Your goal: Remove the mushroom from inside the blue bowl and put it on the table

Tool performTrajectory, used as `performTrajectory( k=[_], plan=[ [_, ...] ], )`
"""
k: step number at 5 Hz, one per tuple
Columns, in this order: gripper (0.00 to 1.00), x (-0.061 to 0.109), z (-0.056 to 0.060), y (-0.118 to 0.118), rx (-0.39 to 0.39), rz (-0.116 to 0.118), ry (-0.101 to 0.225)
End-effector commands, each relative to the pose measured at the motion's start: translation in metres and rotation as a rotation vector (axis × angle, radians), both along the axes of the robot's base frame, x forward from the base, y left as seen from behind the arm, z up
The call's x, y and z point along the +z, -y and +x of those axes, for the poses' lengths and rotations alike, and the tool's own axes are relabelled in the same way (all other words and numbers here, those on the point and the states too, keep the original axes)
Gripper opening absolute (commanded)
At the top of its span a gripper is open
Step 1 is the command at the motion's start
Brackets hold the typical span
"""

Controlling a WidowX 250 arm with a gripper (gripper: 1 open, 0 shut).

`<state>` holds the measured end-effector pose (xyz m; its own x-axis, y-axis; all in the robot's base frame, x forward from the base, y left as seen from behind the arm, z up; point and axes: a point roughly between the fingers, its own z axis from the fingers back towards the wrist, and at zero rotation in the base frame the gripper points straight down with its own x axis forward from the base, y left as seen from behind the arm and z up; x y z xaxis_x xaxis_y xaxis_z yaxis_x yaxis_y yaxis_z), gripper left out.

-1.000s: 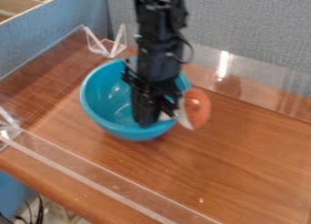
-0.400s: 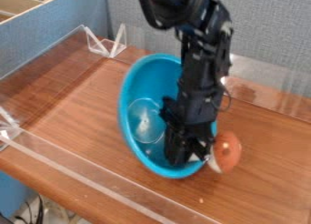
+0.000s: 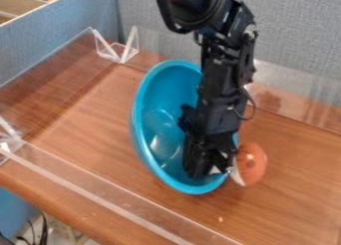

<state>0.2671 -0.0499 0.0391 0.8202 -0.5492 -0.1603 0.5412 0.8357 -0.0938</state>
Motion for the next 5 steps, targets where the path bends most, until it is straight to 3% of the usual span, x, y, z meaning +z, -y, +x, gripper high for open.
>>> performTrajectory(
  k=[1, 5],
  plan=[
    [0.00, 0.0170, 0.0114, -0.0022, -0.011, -0.022, 0.065],
    [0.00, 0.0237, 0.0175, -0.0040, -0.038, -0.057, 0.094]
  ],
)
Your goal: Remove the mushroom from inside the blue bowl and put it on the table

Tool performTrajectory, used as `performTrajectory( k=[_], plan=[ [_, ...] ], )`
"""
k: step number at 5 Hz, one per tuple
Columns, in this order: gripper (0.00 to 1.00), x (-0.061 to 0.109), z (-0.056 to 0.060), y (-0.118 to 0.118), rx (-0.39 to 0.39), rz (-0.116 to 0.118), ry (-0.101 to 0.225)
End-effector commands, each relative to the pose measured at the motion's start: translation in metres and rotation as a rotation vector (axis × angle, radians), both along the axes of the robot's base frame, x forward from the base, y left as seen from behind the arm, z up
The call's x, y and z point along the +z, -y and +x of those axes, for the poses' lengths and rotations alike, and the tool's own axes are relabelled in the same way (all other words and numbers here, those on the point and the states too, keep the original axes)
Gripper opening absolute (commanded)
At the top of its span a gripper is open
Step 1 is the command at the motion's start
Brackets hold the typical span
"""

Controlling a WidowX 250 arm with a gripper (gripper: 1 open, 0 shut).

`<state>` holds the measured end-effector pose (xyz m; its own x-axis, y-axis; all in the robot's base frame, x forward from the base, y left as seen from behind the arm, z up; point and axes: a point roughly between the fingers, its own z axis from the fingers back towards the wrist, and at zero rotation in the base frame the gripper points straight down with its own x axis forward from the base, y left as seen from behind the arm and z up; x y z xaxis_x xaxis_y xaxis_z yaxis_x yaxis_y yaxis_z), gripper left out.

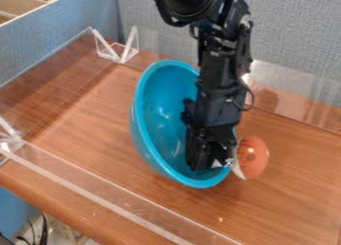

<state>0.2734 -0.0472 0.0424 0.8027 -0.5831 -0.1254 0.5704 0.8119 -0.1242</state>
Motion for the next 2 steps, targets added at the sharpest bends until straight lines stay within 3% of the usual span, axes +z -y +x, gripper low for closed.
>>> performTrajectory(
  k=[1, 2],
  plan=[
    [0.00, 0.0220, 0.0121, -0.0018, -0.008, -0.022, 0.089],
    [0.00, 0.0236, 0.0127, -0.0021, -0.015, -0.031, 0.095]
  ],
)
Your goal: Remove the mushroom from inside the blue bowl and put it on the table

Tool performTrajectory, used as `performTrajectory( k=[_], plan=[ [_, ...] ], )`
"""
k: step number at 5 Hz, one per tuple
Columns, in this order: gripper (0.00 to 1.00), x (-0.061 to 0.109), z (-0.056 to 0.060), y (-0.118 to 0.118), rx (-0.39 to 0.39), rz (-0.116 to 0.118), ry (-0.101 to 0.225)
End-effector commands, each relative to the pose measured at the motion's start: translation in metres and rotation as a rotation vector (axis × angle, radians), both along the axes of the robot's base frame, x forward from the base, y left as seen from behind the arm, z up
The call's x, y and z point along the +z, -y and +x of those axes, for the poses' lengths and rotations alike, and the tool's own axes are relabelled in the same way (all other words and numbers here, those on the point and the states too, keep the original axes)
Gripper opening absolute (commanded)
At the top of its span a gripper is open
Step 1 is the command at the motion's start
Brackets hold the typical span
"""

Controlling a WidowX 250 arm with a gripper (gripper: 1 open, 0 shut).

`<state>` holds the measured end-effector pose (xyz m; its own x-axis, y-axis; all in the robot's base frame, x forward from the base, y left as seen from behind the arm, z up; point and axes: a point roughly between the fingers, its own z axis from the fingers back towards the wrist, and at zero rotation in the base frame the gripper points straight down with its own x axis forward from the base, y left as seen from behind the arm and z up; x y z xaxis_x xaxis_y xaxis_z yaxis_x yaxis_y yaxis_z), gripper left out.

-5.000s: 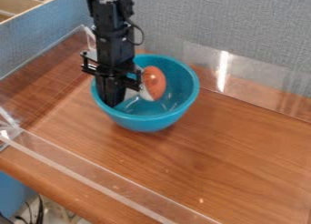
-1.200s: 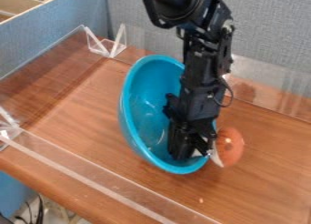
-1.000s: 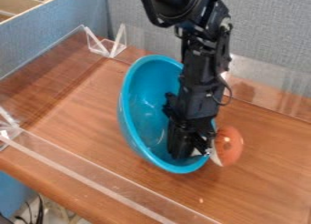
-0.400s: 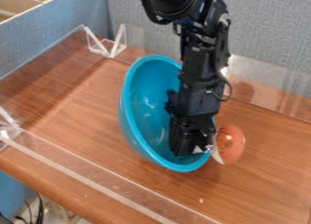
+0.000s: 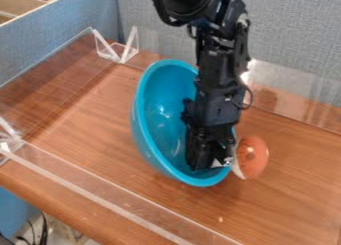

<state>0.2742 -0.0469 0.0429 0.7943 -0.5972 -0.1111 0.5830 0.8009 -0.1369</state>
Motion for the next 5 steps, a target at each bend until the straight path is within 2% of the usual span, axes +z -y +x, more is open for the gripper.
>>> performTrajectory(
  k=[1, 5],
  plan=[
    [0.00, 0.0247, 0.0123, -0.0023, -0.006, -0.021, 0.098],
    [0.00, 0.0258, 0.0143, -0.0047, -0.024, -0.044, 0.112]
  ],
)
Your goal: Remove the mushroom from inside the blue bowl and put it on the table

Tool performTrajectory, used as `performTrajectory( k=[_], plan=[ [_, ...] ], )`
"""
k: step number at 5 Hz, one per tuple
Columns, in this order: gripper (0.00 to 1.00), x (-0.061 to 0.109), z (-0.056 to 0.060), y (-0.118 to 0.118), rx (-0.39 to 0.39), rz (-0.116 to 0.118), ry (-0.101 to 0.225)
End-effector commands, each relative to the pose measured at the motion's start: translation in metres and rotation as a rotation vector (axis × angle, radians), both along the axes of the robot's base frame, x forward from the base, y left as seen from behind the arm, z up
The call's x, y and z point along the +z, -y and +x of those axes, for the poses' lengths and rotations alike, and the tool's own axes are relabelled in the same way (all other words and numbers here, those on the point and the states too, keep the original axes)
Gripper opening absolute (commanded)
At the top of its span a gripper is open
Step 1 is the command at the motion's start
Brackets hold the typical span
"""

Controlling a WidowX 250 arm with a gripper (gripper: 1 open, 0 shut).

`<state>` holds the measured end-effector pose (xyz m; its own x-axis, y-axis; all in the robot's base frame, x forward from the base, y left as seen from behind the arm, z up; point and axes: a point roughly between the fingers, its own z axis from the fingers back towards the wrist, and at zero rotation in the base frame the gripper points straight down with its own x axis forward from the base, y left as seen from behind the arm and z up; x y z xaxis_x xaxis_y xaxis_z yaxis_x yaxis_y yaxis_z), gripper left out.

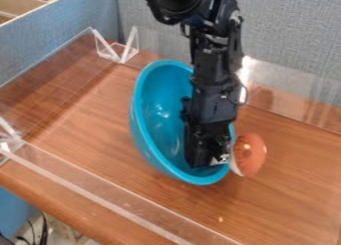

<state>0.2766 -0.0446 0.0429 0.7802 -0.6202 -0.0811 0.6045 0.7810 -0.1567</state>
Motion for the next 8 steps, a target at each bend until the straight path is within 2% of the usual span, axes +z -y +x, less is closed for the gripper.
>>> performTrajectory(
  k=[1, 8],
  plan=[
    [0.00, 0.030, 0.013, 0.001, -0.011, -0.009, 0.107],
    [0.00, 0.042, 0.015, 0.028, -0.127, 0.005, 0.128]
  ],
)
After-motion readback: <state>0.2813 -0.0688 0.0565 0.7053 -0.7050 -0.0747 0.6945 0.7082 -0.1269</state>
